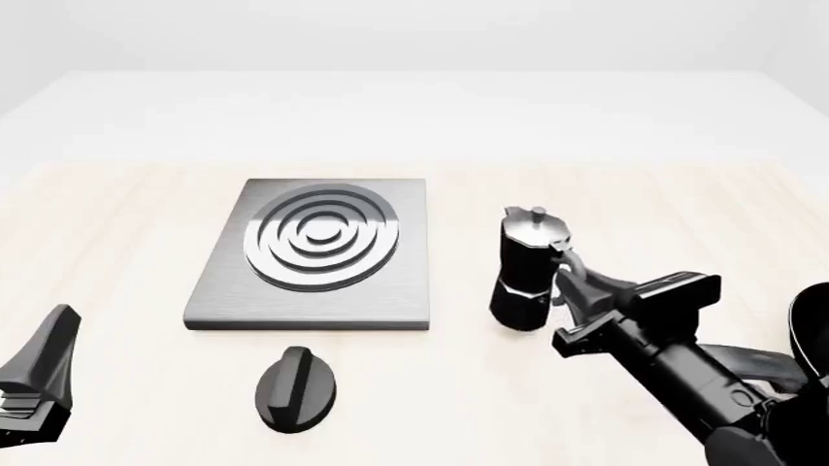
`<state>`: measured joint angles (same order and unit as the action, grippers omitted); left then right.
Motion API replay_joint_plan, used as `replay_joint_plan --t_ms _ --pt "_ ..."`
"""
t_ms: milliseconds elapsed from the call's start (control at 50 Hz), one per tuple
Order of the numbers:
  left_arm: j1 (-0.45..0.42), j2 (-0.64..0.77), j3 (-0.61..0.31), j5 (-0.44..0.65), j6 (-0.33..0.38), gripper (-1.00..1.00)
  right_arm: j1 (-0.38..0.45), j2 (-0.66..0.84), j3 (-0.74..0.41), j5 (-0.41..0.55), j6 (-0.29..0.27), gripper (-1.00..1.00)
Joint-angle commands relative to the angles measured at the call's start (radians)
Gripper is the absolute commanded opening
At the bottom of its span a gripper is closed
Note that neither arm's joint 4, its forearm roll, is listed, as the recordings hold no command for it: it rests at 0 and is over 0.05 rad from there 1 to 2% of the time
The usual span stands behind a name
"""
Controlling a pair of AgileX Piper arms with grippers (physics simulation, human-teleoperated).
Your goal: Put the moka pot on the stove.
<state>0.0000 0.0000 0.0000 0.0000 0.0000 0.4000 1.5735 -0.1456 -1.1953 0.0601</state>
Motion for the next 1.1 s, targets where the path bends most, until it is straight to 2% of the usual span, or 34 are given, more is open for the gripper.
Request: replay_joint_plan --t_ms 20,460,640,860,1100 --pt "0.000 0.000 0.000 0.000 0.000 1.00 -0.013 -0.100 0.004 0.043 -0.039 -1.00" --pt "0.000 0.000 0.000 0.000 0.000 1.00 -0.011 -0.269 -0.030 0.173 -0.094 -1.00" --pt "0.000 0.000 0.000 0.000 0.000 1.00 -0.002 -0.297 -0.056 0.208 -0.110 -1.00" --pt "0.000 0.000 0.000 0.000 0.000 1.00 0.018 -0.334 -0.109 0.277 -0.156 -1.00" --pt "0.000 0.000 0.000 0.000 0.000 1.00 0.032 -0.341 -0.155 0.319 -0.165 -1.00"
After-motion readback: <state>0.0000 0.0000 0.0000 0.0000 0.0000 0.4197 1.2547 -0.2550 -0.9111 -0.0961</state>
